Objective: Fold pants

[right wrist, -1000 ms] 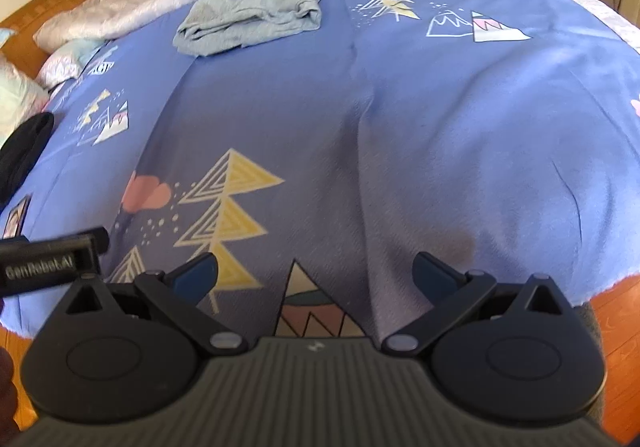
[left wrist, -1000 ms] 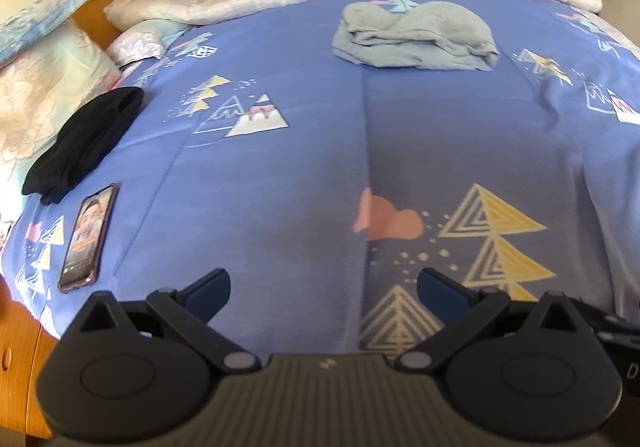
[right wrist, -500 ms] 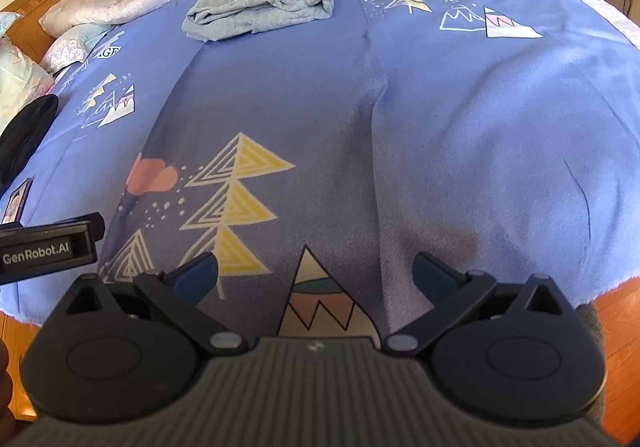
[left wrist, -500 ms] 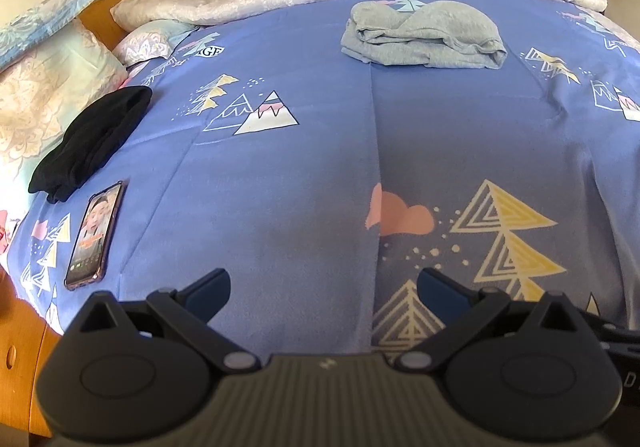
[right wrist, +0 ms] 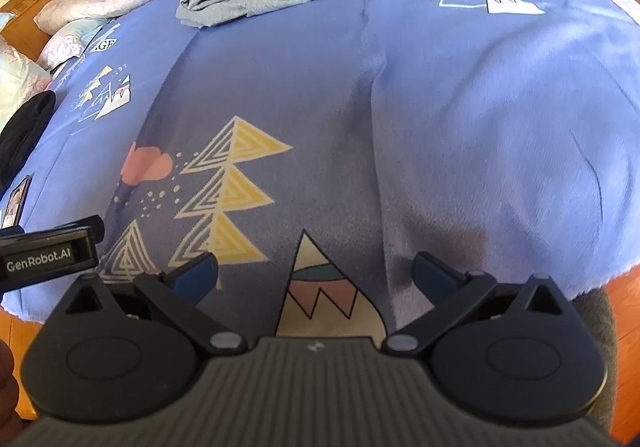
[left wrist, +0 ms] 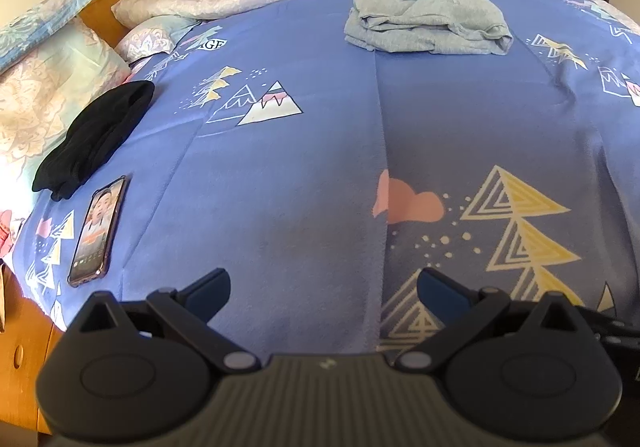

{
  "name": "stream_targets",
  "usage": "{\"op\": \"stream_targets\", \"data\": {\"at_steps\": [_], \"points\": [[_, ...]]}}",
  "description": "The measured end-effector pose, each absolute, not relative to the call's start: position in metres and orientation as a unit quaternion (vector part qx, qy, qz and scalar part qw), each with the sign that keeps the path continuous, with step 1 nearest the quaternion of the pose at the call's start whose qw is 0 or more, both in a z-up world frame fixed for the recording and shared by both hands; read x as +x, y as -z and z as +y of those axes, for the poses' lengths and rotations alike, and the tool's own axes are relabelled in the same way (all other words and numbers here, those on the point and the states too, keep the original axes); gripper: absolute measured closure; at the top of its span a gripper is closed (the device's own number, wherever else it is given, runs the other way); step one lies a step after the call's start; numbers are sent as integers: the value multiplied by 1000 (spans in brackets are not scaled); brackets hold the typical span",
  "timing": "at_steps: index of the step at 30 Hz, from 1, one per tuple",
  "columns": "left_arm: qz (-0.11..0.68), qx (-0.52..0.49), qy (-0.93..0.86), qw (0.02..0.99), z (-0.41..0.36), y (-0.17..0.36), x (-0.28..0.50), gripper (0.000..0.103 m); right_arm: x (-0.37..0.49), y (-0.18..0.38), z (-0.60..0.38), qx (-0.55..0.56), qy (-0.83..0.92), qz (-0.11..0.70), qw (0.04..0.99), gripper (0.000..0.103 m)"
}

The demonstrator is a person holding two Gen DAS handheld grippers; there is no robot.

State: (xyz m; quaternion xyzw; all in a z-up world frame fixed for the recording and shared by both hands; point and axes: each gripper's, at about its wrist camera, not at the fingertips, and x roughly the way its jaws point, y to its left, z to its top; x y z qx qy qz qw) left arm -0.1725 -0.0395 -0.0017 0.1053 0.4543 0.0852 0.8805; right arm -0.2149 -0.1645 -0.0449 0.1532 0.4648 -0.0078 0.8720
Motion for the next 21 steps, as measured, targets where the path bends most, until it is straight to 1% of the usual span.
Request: {"op": "stream_targets", "data": {"at_steps": [21], "points": [[463,106,-93,875,-37,3,-172,0,-215,46,-168,164,3,468,868,0]]}}
